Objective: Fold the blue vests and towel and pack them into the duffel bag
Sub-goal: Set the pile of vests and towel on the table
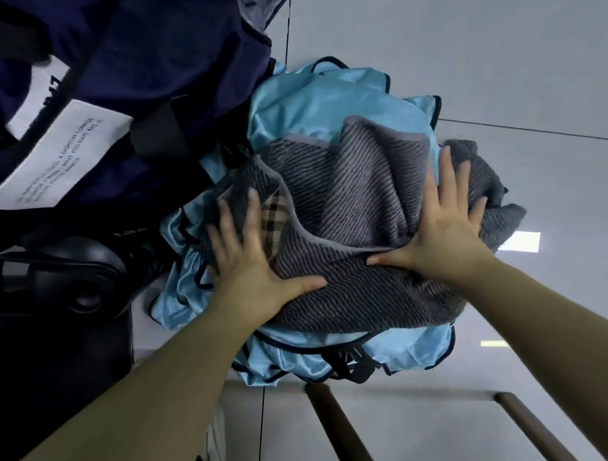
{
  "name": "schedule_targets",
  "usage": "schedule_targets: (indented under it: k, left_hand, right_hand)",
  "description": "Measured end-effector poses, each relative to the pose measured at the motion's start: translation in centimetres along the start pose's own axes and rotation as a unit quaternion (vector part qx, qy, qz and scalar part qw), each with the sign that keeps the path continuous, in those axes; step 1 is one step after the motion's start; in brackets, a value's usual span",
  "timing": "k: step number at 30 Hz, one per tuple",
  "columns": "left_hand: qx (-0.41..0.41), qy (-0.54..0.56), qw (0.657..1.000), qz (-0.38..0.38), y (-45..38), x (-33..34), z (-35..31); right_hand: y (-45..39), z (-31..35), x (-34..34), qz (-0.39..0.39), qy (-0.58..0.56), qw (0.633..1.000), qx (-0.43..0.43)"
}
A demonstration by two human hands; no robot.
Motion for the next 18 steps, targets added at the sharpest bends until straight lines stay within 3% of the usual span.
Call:
schedule_targets:
  k: [8,10,13,18]
  left_hand:
    - [-0.094,0.122,0.987,-0.037,-0.6,0.6,1.4]
    - [-0.078,0.154,0.984,-0.032,-0.7,0.6,1.5]
    - [-0.041,0.155,0.987,-0.030,-1.0,0.6,2.0]
    - [0.015,0.286,0.958,-0.016,-1.0,1.1,2.8]
  right_hand:
    - [-3.5,-3.1,1.4,0.092,-0.157,0.983,-0.023]
    - [-3.8,-3.2,1.2,0.112,-0.151,0.982,-0.019]
    - [-4.0,-2.3,1.3,0.073,-0.130,0.987,-0.054]
    - [-3.3,-1.3,1.0,0.103,-0.217,0.969,-0.051]
Point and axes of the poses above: each hand's wrist, its own y-axis away from the middle knuckle, its own x-axis out of the palm, z = x × y, the point moved 3 cm from there along -y, towards the middle knuckle, and after that the axes turned 2 degrees about x, right-handed, at the moved point
